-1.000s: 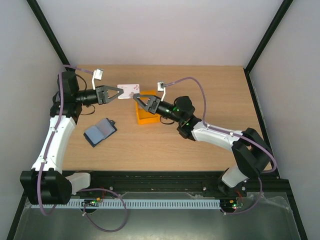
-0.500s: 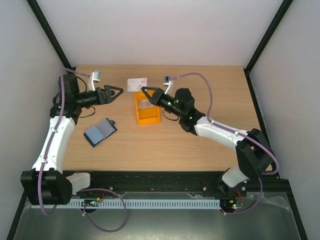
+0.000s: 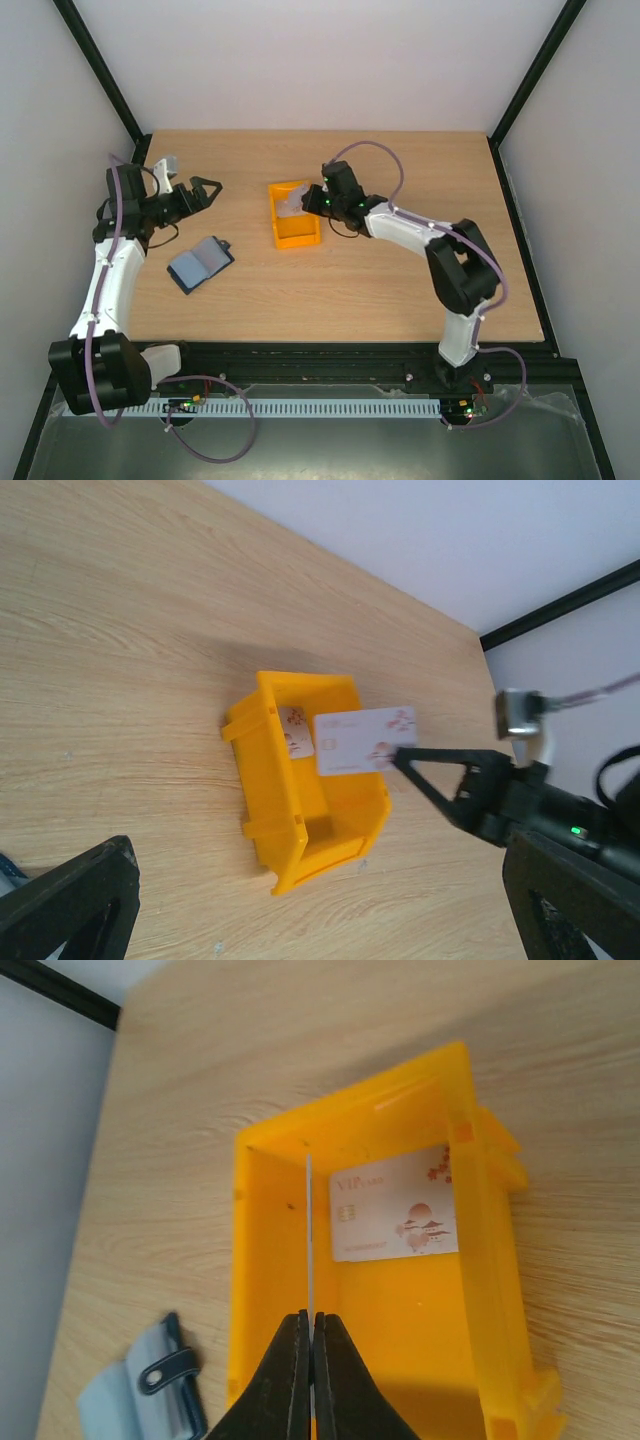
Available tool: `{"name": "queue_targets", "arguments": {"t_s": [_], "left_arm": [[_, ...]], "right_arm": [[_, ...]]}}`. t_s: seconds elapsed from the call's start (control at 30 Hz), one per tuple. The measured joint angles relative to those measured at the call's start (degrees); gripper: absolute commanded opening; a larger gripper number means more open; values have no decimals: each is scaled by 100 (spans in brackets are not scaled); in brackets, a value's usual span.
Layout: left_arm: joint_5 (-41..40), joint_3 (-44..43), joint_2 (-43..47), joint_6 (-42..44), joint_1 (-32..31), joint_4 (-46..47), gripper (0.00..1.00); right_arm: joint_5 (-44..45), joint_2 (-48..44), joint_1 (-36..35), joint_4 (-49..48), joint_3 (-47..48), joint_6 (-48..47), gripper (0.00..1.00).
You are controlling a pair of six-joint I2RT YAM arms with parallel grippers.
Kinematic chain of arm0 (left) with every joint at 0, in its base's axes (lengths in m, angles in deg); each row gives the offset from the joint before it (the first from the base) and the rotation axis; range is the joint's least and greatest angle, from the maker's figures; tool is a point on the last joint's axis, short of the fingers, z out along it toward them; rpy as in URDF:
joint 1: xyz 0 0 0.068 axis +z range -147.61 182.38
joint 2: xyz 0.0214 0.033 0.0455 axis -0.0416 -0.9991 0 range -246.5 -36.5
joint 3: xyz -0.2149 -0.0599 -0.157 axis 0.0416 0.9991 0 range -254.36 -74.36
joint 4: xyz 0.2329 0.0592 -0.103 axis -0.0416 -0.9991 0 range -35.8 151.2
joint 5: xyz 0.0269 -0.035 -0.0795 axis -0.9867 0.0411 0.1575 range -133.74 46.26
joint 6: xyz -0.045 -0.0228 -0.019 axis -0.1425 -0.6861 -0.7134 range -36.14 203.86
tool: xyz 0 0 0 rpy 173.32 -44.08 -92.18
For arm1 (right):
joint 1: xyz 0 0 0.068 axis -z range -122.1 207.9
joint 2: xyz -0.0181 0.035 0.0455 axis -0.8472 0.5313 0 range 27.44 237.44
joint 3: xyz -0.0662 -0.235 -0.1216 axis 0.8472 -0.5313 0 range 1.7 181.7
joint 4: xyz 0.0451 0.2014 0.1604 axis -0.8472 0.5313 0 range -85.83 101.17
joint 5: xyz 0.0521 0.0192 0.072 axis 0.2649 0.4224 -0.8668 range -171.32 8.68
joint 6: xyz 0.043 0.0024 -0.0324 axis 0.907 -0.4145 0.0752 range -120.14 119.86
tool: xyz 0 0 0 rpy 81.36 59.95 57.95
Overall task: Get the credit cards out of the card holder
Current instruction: Place the credit card in the storage box.
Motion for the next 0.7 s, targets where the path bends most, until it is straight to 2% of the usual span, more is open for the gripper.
{"name": "queue_targets", "arguments": {"t_s": [0.3,0.53,0.63,0.7], "left_arm": [[22,0,22,-11,33,46,99],[52,0,22,-11,48,61,99],[59,0,22,-13,55,66,99],[59,0,22,-13,59,76,99]], "right_arm": [[-509,1316,-2,184,1001,393,2],[-590,1508,-2,170,1108,704,2],[-538,1545,-2,173,1113,776,23],[-461,1569,-2,192,1130,813,33]]}}
